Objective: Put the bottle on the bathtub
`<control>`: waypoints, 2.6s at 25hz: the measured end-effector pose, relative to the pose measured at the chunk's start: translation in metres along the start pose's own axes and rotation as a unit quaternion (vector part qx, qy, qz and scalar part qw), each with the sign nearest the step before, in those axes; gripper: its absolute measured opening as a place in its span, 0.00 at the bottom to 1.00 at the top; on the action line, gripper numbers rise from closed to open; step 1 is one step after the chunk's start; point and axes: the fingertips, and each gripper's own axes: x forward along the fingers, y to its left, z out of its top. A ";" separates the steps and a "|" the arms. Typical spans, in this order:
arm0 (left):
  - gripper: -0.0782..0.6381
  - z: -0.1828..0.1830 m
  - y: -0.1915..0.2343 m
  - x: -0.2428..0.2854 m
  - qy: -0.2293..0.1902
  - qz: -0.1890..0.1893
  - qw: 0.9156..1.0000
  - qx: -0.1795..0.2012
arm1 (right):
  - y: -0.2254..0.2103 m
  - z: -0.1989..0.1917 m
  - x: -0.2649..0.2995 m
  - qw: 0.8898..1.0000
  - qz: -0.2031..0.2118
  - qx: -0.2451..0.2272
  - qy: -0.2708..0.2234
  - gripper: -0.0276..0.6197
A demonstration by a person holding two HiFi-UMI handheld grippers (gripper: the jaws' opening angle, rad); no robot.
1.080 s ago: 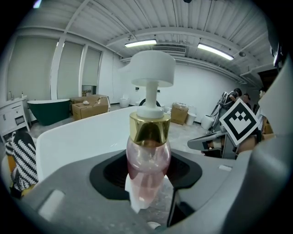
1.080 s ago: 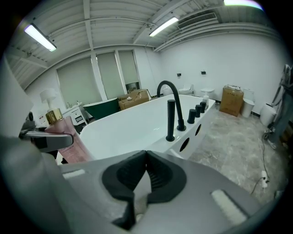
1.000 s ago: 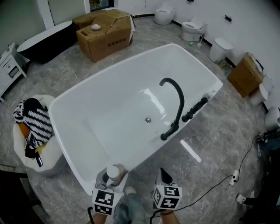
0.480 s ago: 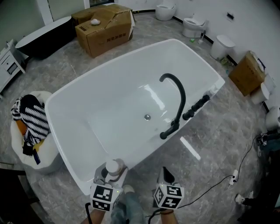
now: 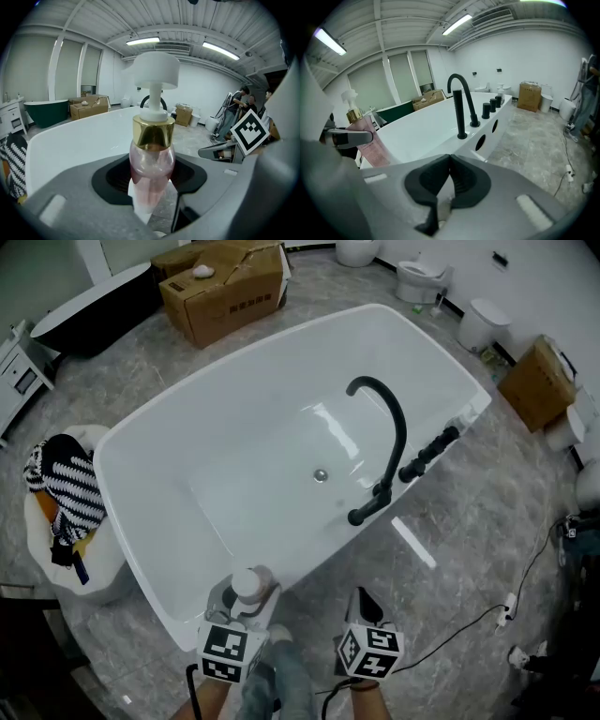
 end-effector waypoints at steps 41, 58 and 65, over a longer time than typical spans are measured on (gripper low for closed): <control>0.43 -0.008 -0.022 0.039 0.022 -0.021 0.999 0.035 | -0.023 -0.051 0.000 0.999 -0.006 0.032 0.037 0.05; 0.43 -0.009 -0.023 0.044 0.019 -0.028 0.998 0.047 | -0.027 -0.056 0.006 0.998 -0.008 0.040 0.040 0.05; 0.43 -0.010 -0.024 0.044 0.017 -0.032 0.998 0.052 | -0.029 -0.059 0.006 0.998 -0.008 0.042 0.041 0.05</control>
